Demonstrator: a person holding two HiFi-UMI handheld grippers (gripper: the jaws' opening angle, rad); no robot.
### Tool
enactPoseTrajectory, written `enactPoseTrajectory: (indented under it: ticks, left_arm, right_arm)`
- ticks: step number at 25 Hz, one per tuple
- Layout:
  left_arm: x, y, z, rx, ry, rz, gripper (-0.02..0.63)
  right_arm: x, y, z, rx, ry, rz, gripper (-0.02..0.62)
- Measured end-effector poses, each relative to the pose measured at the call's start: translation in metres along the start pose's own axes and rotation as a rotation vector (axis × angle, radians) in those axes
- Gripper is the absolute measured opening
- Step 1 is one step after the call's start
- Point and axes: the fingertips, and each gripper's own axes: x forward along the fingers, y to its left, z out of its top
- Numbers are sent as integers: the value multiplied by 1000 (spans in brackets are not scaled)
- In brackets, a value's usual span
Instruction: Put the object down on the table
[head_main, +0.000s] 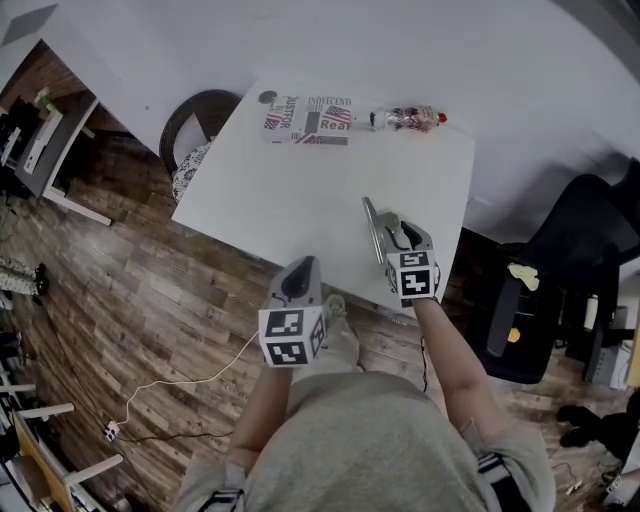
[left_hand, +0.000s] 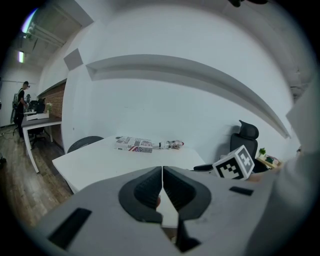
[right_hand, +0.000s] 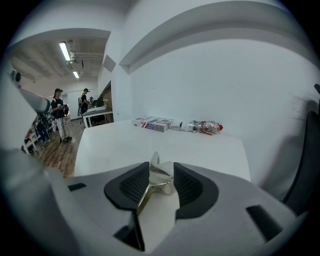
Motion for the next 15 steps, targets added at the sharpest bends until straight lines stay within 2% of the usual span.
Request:
enactPoseTrajectory:
  ticks: [15]
  left_arm:
    - [-81, -41, -35, 4, -41, 6, 9]
  right_arm:
    - [-124, 47, -6, -1, -135, 56, 129]
